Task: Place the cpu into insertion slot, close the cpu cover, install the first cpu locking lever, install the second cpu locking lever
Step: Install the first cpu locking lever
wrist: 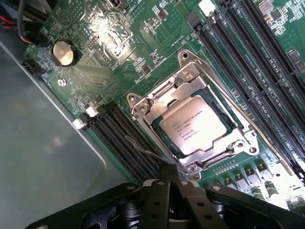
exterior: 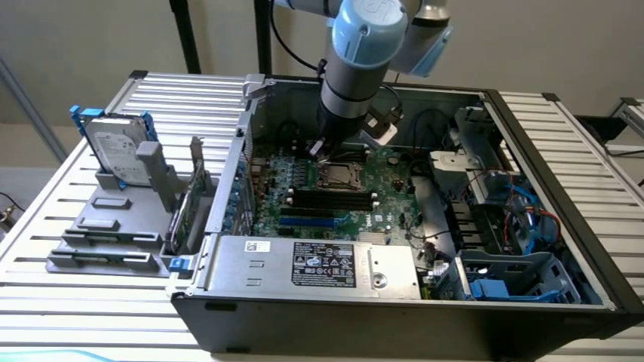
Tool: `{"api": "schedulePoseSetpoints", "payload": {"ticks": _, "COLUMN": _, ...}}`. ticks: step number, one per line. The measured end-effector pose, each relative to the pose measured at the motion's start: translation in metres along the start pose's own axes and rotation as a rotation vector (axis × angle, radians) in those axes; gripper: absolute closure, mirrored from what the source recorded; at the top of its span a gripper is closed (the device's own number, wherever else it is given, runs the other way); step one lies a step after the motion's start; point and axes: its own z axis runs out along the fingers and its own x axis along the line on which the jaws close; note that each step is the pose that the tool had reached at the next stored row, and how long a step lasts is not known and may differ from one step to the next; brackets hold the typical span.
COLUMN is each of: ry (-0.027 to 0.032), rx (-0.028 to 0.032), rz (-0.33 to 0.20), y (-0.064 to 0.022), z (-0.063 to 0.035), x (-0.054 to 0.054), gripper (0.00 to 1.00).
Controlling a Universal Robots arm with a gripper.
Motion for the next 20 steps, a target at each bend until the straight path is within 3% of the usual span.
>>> {"api": "schedulePoseSetpoints", "payload": {"ticks": 5, "ry": -0.0055, "rx": -0.0026, "rz": 0.001, "y": -0.0002, "z": 0.001, "x": 0.003, "gripper": 0.89}}
{"api": "schedulePoseSetpoints", "payload": {"ticks": 20, "ry": -0.0061, "rx": -0.0012, "rz": 0.002, "y": -0.0065, "z": 0.0, "x": -0.0013, "gripper": 0.89}}
